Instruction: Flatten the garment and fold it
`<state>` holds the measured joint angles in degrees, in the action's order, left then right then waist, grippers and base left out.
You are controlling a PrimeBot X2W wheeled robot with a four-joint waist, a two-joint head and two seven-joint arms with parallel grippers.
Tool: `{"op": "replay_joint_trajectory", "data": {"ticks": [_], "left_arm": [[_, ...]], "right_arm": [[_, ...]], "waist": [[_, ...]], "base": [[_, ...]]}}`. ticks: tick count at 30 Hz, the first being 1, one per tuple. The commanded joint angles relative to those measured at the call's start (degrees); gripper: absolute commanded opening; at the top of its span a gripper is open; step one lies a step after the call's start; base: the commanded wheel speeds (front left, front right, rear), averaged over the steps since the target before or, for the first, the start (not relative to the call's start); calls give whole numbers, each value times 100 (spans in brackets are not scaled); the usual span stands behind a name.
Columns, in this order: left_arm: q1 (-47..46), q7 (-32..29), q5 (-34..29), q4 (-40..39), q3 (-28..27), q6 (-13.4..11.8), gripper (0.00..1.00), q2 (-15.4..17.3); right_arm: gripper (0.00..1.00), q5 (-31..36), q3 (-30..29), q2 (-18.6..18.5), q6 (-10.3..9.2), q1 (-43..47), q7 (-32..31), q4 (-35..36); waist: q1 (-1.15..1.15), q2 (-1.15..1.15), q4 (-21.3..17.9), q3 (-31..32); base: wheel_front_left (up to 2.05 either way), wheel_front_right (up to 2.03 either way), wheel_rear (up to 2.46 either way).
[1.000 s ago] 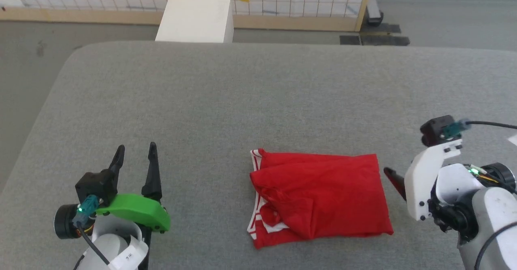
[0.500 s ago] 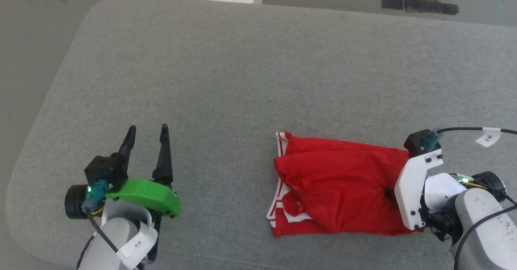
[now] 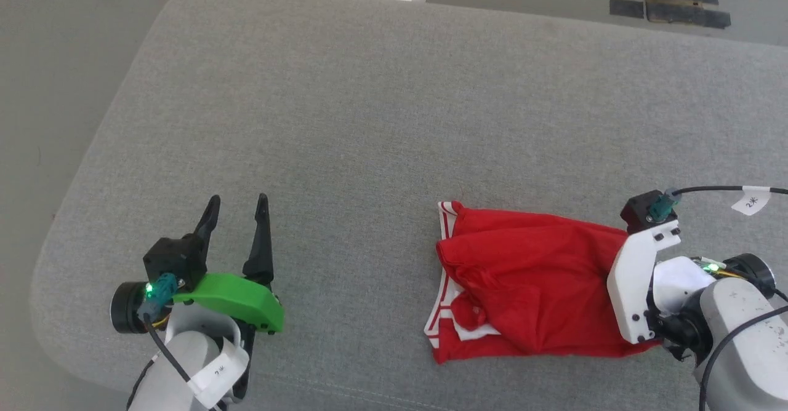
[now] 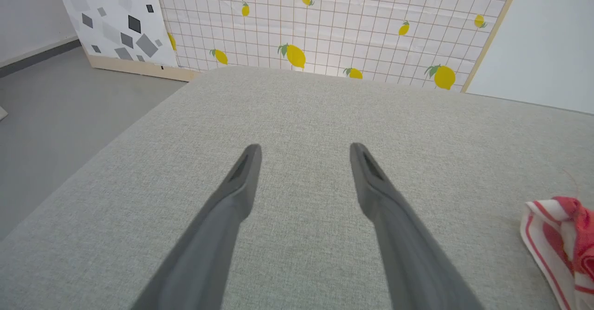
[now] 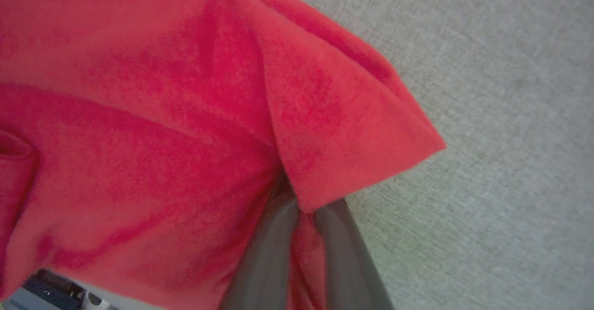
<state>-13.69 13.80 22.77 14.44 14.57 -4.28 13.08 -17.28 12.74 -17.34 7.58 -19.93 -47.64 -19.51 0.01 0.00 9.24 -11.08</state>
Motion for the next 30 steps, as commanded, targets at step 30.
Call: {"op": "replay_joint_trajectory", "data": {"ticks": [30], "left_arm": [[-641, -245, -144, -354, 138, 9, 100, 261]], "right_arm": [[0, -527, 47, -1326, -9, -1524, -90, -9]], "waist": [[-1, 0, -3222, -823]], "base": [[0, 0, 0]]}}
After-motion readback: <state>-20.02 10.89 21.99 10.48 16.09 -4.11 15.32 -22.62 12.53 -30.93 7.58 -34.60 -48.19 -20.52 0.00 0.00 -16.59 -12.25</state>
